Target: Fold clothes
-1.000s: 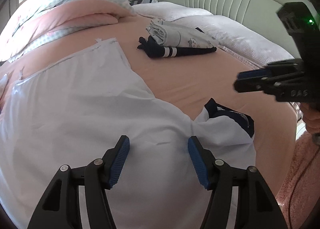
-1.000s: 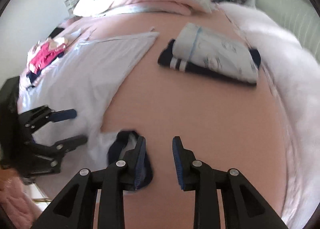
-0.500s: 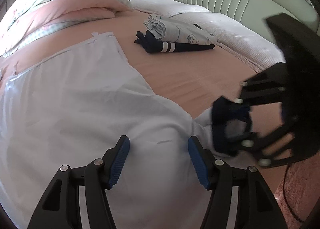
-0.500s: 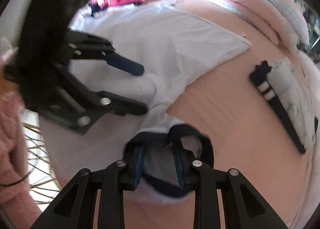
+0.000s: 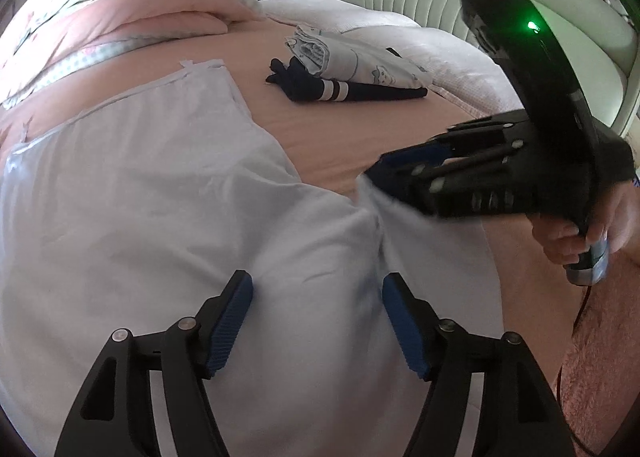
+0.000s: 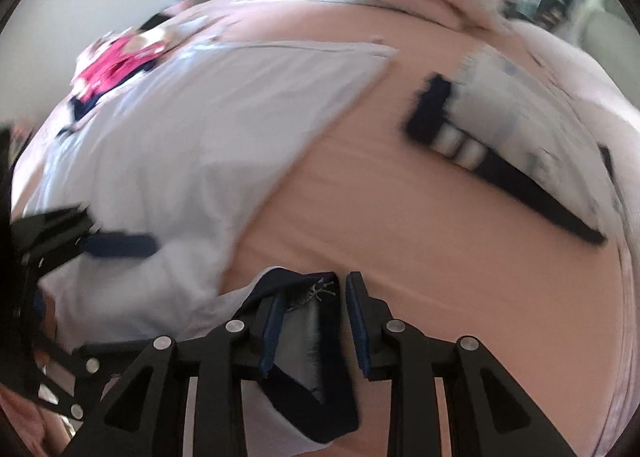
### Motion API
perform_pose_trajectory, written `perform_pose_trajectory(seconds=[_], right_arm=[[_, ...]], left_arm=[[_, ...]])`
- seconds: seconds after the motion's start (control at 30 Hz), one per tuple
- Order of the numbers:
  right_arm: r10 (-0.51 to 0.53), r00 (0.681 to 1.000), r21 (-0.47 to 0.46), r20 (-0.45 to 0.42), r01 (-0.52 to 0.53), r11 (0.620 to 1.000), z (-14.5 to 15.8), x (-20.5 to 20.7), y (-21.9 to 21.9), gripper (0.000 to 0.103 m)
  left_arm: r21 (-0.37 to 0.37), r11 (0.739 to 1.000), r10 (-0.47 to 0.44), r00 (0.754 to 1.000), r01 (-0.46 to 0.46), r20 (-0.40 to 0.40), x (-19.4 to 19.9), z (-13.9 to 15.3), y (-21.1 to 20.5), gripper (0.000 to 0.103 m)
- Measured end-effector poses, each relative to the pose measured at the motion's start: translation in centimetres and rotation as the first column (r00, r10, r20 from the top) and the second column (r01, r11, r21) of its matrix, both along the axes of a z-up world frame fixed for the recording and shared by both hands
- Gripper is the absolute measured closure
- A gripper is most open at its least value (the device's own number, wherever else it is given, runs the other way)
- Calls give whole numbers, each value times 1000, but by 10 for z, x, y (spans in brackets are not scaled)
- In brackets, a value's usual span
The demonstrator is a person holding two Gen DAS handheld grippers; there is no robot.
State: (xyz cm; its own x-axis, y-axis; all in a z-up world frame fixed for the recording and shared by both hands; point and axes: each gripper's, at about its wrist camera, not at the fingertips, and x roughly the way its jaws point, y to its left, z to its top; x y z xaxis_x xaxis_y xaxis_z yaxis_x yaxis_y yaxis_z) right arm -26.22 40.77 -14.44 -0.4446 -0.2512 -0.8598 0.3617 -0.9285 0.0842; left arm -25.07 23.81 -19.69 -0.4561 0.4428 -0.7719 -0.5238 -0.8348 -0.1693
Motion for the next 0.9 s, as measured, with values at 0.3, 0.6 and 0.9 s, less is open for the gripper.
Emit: perform_pose_trajectory(seconds=[0.3,0.6,0.9], right_arm=[[-203,978,-183,37,207,961,15,-15,59,66],[-152,985,-161,77,162,973,20,59,31,66],[-292,937,-211,191,330,920,-14,64,28,76]], left_arm=[[5,1000,5,1000,-5,-3,-2,-1,-1,36],[-9,999,32,998,-33,-53,-2,12,4,36],[38,996,86,996,-86,7,5,11,-9,36]])
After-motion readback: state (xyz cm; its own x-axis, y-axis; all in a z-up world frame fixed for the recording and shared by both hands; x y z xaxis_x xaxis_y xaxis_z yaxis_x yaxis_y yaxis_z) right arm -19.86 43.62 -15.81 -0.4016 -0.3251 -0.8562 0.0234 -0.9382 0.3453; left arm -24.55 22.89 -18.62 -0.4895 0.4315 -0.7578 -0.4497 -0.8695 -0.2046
